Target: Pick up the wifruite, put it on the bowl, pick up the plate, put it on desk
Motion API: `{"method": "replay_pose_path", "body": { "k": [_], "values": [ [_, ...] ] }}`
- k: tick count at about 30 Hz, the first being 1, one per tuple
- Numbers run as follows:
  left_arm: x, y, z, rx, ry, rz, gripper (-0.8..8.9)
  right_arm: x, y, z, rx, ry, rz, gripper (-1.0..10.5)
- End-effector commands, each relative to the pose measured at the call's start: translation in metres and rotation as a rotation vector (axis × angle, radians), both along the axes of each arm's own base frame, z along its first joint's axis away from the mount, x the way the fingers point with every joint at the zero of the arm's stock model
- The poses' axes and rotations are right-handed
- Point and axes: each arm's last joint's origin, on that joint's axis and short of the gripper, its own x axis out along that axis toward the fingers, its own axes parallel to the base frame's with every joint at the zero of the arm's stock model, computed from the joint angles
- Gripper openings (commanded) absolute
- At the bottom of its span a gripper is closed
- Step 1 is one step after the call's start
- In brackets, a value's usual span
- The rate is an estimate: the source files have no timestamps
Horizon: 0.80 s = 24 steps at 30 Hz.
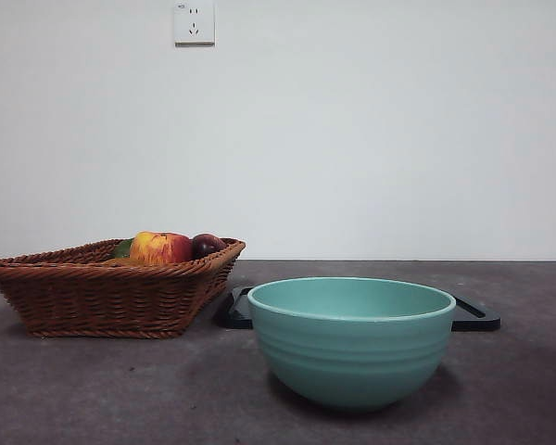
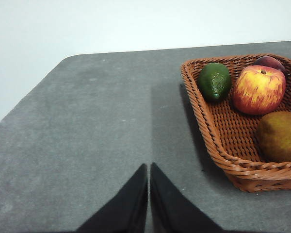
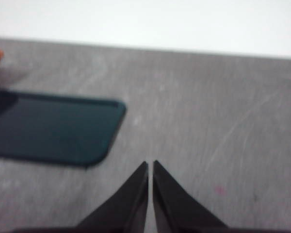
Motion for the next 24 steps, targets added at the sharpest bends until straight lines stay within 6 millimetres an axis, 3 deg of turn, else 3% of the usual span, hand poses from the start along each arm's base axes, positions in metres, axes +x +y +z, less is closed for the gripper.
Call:
{"method": "replay_pose_path", "body": {
  "k": [1,24],
  "values": [
    [0.0006,0.0004,-0.0072,-0.007,0.026,0.007,0.07,-0.0005,0.0004,-0.0018,-0.005,0.001,0.006,0.1],
    [0.0007,0.0004,-0.0072,-0.007,0.026,0.007,0.07,-0.0009,0.0004,0.0006,-0.004,-0.023,0.006,0.1]
  ]
}}
